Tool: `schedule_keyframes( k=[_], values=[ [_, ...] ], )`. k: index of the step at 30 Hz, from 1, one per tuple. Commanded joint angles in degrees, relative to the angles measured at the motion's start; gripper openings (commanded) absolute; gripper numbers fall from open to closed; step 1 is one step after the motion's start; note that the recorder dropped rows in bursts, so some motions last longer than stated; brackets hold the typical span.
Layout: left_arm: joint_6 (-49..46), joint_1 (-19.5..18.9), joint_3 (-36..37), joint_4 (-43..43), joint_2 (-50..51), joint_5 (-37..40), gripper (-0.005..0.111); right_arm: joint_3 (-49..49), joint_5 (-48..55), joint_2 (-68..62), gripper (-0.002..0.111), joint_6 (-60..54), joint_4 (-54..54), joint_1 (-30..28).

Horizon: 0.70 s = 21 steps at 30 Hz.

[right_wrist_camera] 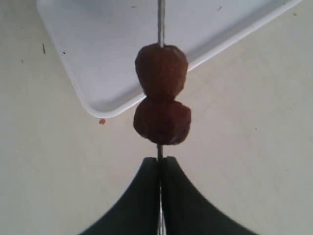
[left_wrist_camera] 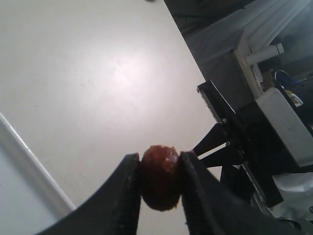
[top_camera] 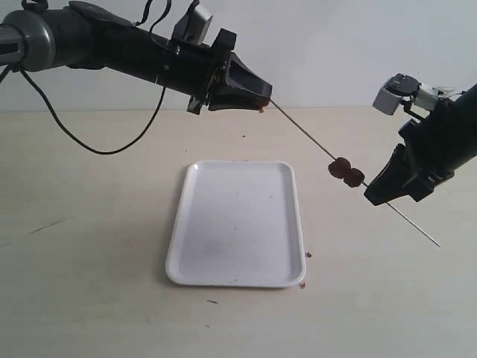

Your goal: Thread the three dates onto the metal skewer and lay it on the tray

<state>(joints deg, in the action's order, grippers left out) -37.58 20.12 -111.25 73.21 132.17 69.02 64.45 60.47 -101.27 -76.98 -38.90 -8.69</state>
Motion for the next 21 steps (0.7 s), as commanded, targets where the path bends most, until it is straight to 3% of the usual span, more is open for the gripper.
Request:
schedule_keyframes(
  k=[1, 21],
  values=[
    [0.3, 1.2, -0.1, 0.6, -0.6, 0.9, 0.029, -0.1, 0.8, 0.5, 0.000, -1.4, -2.9, 0.0],
    [0.1, -3.2, -0.1, 0.6, -0.6, 0.9, 0.029, -0.1, 1.8, 0.5, 0.000, 0.7, 1.5, 0.0]
  ],
)
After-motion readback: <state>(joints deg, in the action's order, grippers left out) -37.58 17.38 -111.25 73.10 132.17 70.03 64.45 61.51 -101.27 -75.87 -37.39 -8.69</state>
